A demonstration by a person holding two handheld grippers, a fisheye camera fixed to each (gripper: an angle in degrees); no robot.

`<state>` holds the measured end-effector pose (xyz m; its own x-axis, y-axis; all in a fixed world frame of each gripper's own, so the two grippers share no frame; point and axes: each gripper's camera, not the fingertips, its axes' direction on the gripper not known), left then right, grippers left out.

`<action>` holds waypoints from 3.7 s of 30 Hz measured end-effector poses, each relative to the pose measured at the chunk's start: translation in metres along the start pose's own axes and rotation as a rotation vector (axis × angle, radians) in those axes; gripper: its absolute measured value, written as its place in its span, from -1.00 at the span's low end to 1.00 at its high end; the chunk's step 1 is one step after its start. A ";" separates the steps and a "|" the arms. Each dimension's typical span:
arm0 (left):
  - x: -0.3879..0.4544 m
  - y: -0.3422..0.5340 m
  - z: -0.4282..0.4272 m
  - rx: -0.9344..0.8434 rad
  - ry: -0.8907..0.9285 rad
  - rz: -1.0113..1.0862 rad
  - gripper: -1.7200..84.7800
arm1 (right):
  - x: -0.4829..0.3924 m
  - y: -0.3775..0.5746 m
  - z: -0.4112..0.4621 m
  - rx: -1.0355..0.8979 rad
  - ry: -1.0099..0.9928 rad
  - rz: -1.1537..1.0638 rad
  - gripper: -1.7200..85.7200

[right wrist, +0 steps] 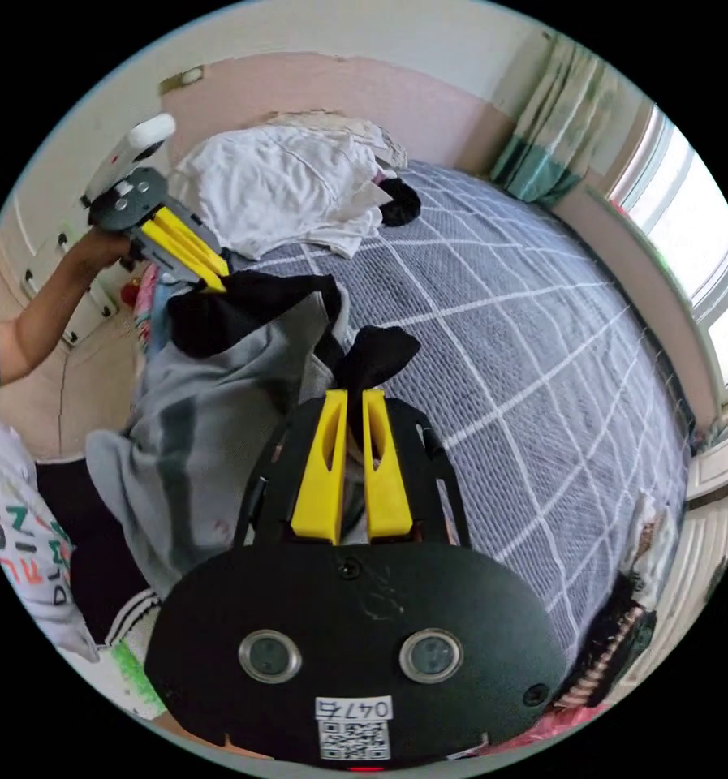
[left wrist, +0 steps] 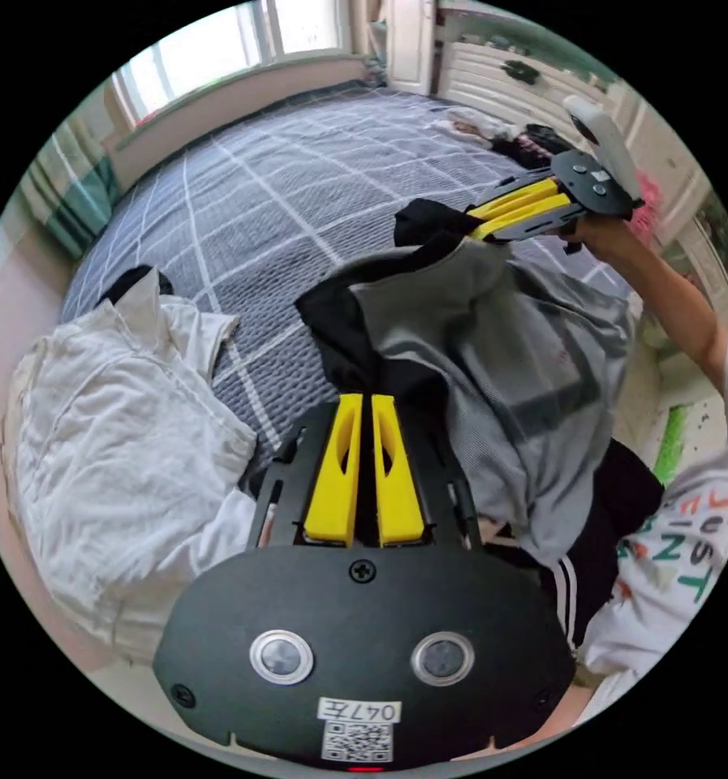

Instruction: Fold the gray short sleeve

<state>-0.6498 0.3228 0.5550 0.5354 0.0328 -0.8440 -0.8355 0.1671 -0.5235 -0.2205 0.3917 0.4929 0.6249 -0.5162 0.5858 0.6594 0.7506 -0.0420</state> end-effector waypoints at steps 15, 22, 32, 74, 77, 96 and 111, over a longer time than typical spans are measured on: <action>-0.010 -0.116 -0.138 0.076 0.033 0.132 -0.95 | 0.007 0.105 -0.250 -0.074 0.305 0.029 -0.95; -0.071 -0.282 -0.132 0.203 -0.226 -0.074 -0.82 | 0.193 0.056 -0.229 -0.069 0.496 0.358 -0.91; -0.112 -0.308 -0.013 0.183 -0.106 -0.166 -0.53 | 0.234 0.127 -0.125 -0.017 0.766 0.413 -0.75; 0.178 -0.097 0.090 -0.051 -0.052 -0.379 -0.97 | -0.022 0.454 -0.262 -0.104 0.263 0.807 -0.96; 0.201 -0.078 0.087 -0.080 -0.083 -0.369 -0.97 | -0.037 0.467 -0.281 -0.104 0.258 0.802 -0.96; 0.319 0.024 0.112 -0.107 -0.157 -0.393 -0.79 | -0.120 0.531 -0.282 -0.227 0.254 0.861 -0.89; 0.408 0.069 0.097 -0.014 -0.250 -0.365 -0.98 | -0.217 0.488 -0.345 -0.060 0.369 0.794 -0.97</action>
<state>-0.4768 0.4431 0.1854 0.8078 0.2115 -0.5502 -0.5868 0.1990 -0.7849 0.1097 0.7280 0.0660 0.9969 0.0415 0.0663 -0.0136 0.9270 -0.3749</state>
